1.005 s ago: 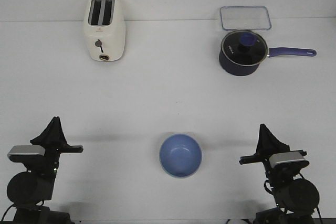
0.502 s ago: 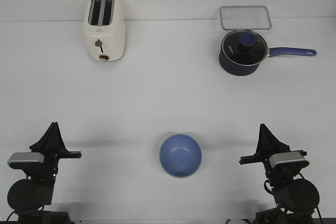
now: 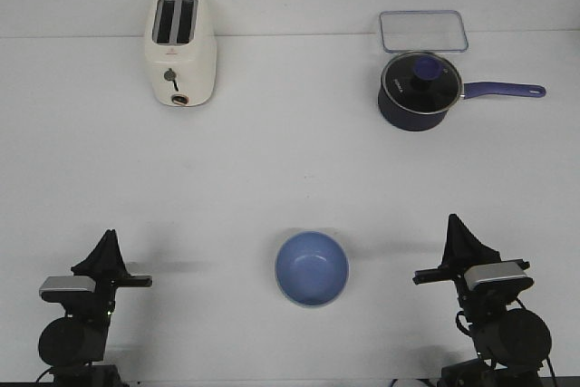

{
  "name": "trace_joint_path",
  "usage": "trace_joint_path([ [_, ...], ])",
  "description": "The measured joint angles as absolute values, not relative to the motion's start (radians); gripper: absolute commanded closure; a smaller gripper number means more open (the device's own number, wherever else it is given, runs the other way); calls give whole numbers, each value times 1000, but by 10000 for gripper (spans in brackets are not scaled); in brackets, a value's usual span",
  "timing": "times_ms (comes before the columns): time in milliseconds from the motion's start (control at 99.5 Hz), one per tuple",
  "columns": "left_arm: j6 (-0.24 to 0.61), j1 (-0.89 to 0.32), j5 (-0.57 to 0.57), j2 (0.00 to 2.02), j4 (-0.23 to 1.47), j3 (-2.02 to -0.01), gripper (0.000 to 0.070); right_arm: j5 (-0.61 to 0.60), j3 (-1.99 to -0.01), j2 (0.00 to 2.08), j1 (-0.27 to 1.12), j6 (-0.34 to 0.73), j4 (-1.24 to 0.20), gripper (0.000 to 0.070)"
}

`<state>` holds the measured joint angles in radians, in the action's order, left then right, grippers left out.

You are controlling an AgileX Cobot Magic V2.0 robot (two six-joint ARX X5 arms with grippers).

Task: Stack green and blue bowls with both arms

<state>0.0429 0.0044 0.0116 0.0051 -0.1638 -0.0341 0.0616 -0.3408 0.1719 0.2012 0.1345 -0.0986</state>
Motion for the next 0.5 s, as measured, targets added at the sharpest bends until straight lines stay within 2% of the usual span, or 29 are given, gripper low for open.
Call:
trace_joint_path([
  [502, 43, 4, 15, 5, -171, -34, 685, 61, -341, 172, 201, 134, -99, 700],
])
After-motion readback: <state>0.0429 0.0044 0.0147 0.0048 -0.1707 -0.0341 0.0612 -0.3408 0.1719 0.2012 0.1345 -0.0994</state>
